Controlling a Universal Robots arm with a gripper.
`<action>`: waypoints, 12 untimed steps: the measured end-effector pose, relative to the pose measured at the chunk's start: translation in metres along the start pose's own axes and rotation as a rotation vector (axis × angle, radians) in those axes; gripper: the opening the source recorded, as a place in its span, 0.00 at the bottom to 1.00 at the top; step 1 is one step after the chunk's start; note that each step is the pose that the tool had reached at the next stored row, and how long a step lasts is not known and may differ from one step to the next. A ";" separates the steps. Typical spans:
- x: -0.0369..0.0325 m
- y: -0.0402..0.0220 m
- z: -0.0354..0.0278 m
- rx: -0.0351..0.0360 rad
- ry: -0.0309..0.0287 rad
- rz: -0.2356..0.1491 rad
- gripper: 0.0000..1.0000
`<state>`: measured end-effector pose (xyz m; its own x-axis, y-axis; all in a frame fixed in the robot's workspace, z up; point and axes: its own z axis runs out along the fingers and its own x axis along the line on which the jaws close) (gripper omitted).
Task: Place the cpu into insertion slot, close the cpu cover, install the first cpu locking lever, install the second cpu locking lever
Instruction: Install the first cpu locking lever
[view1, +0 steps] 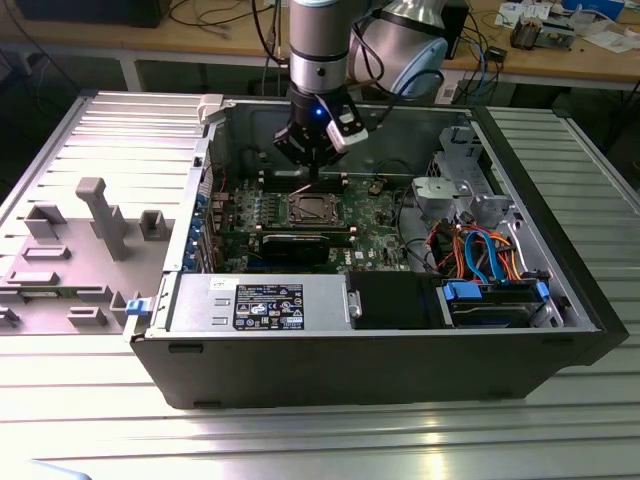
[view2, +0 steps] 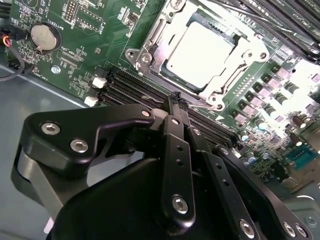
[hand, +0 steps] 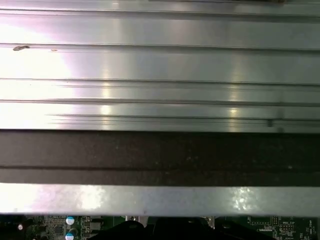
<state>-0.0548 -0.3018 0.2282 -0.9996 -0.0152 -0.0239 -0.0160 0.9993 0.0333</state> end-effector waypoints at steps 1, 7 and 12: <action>-0.0007 0.0000 0.0006 -0.0025 -0.0002 0.001 0.11; -0.0070 -0.0002 0.0053 -0.0060 -0.0005 0.010 0.11; -0.0095 -0.0001 0.0110 -0.0060 -0.0006 0.013 0.11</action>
<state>-0.0451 -0.3014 0.2175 -0.9997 -0.0018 -0.0240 -0.0027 0.9992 0.0396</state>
